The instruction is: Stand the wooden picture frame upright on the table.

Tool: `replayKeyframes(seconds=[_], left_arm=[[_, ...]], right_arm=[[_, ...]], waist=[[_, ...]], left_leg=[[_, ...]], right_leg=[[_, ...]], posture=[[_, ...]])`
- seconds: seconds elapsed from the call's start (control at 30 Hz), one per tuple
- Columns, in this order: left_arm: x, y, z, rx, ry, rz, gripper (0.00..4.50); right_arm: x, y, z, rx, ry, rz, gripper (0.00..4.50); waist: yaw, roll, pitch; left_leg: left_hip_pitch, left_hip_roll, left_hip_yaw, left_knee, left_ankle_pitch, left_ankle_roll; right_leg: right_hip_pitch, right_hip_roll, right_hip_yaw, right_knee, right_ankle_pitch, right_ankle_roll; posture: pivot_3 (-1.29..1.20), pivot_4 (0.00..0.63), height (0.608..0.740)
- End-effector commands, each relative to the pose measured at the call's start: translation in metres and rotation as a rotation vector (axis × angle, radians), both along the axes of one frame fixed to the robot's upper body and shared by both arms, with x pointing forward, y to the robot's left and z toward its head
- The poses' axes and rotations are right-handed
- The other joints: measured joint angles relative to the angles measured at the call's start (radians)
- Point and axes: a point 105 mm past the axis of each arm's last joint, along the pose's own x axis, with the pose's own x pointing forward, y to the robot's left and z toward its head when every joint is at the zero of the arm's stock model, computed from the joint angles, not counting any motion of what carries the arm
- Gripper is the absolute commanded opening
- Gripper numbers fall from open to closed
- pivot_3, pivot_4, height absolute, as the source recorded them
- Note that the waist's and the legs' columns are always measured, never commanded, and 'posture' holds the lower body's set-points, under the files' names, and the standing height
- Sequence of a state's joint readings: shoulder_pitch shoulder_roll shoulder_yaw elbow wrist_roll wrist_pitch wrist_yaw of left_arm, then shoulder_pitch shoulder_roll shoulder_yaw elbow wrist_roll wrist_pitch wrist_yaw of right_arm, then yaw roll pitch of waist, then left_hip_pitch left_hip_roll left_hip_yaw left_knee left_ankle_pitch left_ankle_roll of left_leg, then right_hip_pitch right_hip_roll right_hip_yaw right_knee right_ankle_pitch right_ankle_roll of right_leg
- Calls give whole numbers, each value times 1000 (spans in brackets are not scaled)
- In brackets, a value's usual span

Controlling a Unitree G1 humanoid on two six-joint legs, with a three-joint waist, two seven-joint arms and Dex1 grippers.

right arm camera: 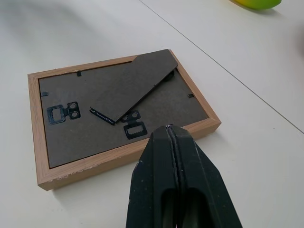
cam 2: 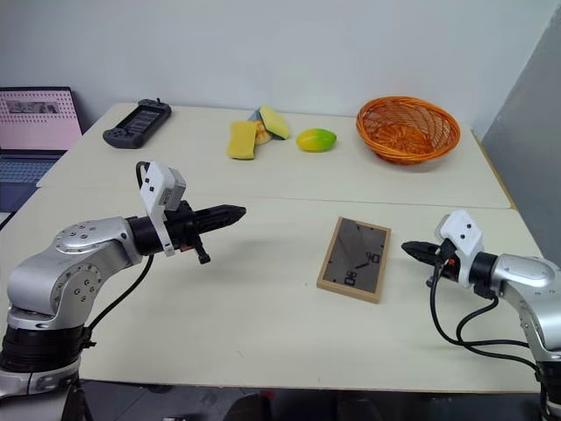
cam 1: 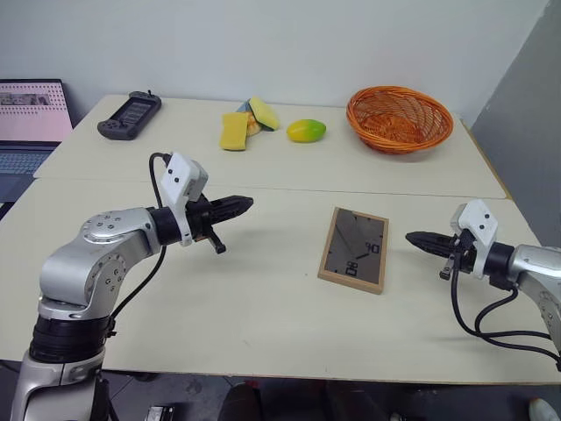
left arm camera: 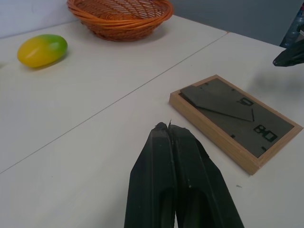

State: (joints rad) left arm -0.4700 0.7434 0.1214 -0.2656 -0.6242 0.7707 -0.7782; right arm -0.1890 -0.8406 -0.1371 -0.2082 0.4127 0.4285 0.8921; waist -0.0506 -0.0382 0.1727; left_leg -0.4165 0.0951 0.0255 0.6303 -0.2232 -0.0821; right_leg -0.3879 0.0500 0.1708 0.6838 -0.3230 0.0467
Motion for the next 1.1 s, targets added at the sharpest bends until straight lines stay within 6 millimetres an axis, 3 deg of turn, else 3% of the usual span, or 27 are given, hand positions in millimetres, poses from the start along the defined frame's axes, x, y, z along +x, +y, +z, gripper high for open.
replayKeyframes(seconds=[0.03,0.2,0.57,0.93,1.1], left_arm=[[-1,1,10,11,-25,-4,51],[-13,-6,6,23,5,-92,51],[-8,-5,0,30,17,-68,51],[11,-15,-21,53,55,-87,51],[31,-42,-43,43,109,-147,51]], right_arm=[[-1,-1,14,13,-53,-8,0],[-3,-5,14,3,-52,-17,0],[0,-11,12,3,-66,-51,0],[5,-11,0,-13,-93,-147,0],[24,-19,-1,2,-160,-323,0]], waist=[[0,0,0],[1,0,0],[-1,0,0],[-3,0,0],[0,0,0]], left_leg=[[0,0,0,0,0,0],[0,0,0,0,0,0],[0,-1,-2,11,0,0],[-1,-1,-3,14,0,0],[-1,-1,-4,14,0,0]], right_leg=[[0,0,0,0,0,0],[0,0,0,1,0,0],[0,0,-1,12,0,0],[0,1,-1,14,0,1],[0,1,-2,14,0,1]], posture=[[0,150,740],[0,150,740],[0,150,740],[0,150,740],[0,150,740]])
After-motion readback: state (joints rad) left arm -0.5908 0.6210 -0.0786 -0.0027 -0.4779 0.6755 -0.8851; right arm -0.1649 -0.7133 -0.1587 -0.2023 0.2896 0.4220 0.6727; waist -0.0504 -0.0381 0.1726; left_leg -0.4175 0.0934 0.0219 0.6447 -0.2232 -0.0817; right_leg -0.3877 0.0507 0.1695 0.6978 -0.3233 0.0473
